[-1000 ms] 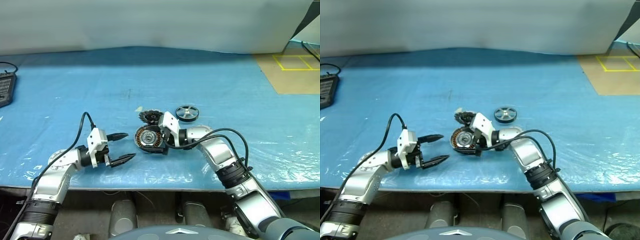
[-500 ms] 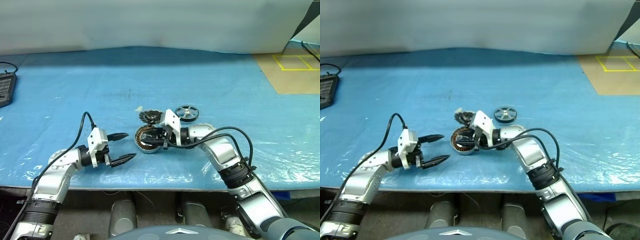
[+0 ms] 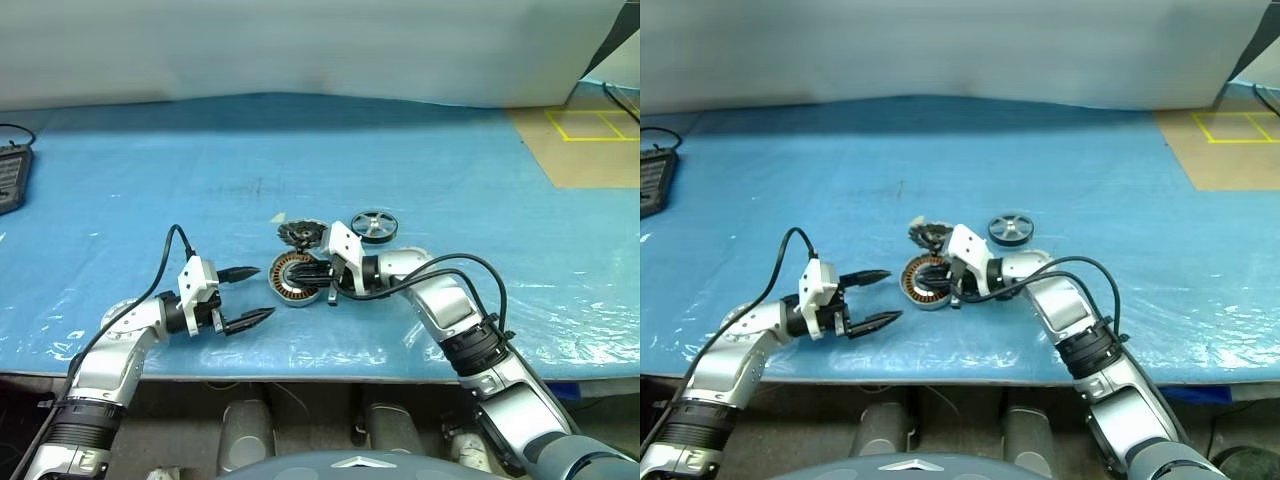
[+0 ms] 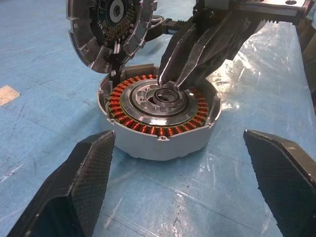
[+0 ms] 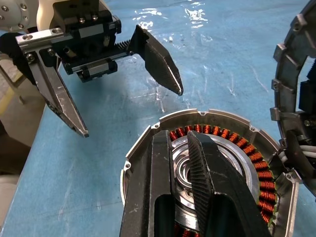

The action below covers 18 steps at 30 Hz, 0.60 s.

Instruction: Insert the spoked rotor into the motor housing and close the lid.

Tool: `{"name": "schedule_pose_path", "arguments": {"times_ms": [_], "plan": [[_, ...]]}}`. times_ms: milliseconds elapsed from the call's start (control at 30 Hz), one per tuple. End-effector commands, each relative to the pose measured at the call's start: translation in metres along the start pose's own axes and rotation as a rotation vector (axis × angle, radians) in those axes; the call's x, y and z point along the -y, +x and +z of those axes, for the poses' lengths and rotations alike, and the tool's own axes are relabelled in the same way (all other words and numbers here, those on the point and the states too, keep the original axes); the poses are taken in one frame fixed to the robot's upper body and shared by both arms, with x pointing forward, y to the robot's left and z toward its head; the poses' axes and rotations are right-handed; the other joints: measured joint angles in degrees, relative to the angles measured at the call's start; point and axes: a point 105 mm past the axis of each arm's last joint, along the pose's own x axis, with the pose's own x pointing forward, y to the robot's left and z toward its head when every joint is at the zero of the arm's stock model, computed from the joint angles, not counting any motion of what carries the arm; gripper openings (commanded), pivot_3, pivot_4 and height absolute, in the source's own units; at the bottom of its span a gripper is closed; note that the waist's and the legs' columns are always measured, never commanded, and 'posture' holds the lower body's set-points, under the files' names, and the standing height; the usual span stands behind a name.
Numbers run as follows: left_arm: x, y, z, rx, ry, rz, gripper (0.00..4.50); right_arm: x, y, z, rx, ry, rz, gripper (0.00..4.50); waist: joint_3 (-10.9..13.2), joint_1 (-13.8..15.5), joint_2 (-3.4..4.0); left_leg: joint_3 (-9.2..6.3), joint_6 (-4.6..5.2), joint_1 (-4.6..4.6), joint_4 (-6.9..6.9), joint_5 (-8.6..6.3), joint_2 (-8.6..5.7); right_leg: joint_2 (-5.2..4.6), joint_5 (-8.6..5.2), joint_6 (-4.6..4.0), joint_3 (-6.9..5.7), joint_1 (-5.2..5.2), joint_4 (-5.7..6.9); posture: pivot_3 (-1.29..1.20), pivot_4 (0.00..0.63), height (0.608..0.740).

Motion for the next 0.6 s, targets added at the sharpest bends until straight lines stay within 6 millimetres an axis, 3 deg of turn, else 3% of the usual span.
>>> {"name": "schedule_pose_path", "arguments": {"times_ms": [33,600], "plan": [[-0.001,0.001,0.005,0.006,0.029,0.006,4.36,0.000,0.003,0.010,-0.007,-0.094,0.024,0.51,0.0,0.0,0.00,0.00,0.00,0.00,0.00,0.00,0.00,0.00,0.00,0.00,0.00,0.00,0.00,0.00,0.150,0.740],[-0.001,0.001,0.002,-0.004,0.033,0.014,4.36,0.010,-0.002,0.000,-0.066,-0.161,-0.011,0.51,0.0,0.0,-0.02,0.00,0.00,0.02,0.01,0.00,0.00,0.00,0.00,0.00,0.00,0.01,0.01,0.00,0.150,0.740]]}}
